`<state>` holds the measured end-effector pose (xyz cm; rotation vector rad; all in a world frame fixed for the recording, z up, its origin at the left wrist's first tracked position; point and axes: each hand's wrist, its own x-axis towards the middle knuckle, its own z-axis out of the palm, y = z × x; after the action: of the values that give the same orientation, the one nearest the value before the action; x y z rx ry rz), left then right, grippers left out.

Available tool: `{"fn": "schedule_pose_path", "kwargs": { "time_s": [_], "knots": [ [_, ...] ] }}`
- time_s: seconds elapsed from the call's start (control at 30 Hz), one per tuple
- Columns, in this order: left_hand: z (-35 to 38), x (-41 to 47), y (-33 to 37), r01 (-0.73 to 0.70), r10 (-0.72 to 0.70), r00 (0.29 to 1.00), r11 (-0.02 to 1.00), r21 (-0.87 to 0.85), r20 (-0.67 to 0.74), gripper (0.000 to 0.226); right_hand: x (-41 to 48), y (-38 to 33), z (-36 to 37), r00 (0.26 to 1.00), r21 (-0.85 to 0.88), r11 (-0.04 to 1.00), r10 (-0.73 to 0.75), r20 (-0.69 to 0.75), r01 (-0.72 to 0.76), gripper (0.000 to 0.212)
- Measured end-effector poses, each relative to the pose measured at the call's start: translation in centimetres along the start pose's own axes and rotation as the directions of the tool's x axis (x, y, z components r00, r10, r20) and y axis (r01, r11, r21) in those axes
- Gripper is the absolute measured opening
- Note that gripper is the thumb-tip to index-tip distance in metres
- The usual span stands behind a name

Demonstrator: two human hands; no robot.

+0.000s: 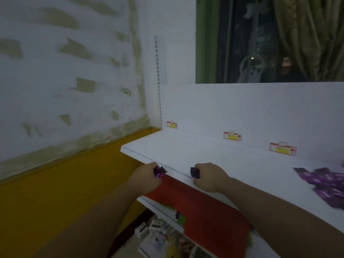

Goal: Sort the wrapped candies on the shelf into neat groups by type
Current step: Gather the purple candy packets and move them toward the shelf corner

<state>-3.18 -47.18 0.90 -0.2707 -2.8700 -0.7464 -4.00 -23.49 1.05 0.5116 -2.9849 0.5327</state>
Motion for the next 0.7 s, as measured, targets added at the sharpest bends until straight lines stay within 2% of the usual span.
{"fn": "schedule_pose_path", "kwargs": {
  "time_s": [0.1, 0.2, 0.33, 0.5, 0.7],
  "knots": [
    [-0.4, 1.9, -3.0, 0.011, -0.011, 1.0, 0.999, -0.04, 0.0, 0.021, 3.6, -1.1, 1.5, 1.0, 0.009, 1.0, -0.014, 0.007, 0.014, 0.01],
    [-0.6, 4.5, -5.3, 0.009, -0.009, 1.0, 0.998, -0.057, 0.009, 0.028, 7.8, -1.6, 3.1, 1.0, 0.046, 0.999, -0.003, 0.006, 0.002, 0.022],
    [-1.2, 8.4, -8.4, 0.023, -0.024, 1.0, 0.999, 0.038, 0.018, 0.023, 14.8, -2.5, 4.9, 0.999, 0.072, 0.997, -0.032, 0.018, 0.03, 0.028],
    [-3.2, 13.5, -12.7, 0.077, -0.076, 0.997, 0.992, 0.1, -0.017, 0.023, 23.7, -3.6, 5.8, 0.996, 0.094, 0.993, -0.074, 0.051, 0.069, 0.019],
    [-3.1, 19.6, -18.7, 0.075, -0.076, 0.997, 0.995, 0.066, 0.01, 0.017, 32.1, -5.1, 8.1, 0.996, 0.083, 0.995, -0.067, 0.061, 0.062, 0.016]
  ]
}}
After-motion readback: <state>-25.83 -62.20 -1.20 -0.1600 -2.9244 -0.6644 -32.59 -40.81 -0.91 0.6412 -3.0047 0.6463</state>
